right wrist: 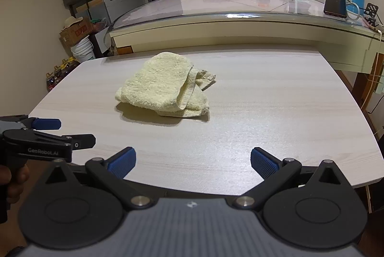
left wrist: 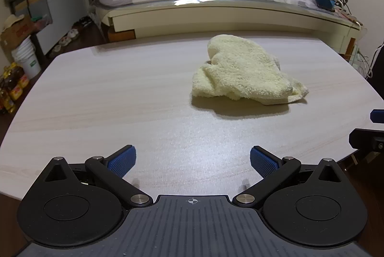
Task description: Fold towel
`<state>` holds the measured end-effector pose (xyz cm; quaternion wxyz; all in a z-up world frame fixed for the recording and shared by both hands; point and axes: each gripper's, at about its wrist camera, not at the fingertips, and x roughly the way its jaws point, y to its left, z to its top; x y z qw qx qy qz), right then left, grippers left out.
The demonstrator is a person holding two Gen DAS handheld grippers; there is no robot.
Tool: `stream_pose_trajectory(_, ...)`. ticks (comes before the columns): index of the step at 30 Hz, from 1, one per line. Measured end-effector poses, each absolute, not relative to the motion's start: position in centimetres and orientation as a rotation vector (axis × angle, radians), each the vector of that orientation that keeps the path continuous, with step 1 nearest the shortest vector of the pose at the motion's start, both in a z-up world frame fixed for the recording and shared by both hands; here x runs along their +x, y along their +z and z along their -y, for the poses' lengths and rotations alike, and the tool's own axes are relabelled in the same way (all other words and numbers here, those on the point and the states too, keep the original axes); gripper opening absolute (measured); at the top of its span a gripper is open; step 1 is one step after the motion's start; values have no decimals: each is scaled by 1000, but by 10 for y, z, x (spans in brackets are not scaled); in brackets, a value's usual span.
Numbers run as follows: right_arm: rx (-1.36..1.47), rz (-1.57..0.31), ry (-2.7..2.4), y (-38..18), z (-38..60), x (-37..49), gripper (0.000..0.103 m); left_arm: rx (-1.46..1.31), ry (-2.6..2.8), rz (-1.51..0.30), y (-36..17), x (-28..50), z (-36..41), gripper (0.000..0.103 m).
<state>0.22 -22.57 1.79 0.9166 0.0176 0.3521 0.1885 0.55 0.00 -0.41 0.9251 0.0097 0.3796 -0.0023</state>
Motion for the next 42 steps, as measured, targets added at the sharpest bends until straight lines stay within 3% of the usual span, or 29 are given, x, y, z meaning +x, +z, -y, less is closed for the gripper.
stream_pose_trajectory(29,53,-715,475,32,222,49,103,72,2,-765,2,16,-7,103)
stream_pose_trajectory(31,54,-719,498,32,221,61,100,65,-4,-775,1,18,-10,103)
stream_pose_trajectory(33,49,-720,507,33,219,75,92,71,-1,-776,1,20,-11,103)
stream_pose_trajectory(37,41,-728,534,34,214,101,89,50,1,-790,0,29,-17,103)
stream_pose_trajectory(40,33,-732,548,35,210,118,82,33,3,-800,0,35,-19,103)
stream_pose_trajectory(42,27,-740,551,36,206,134,70,24,3,-801,1,39,-20,103)
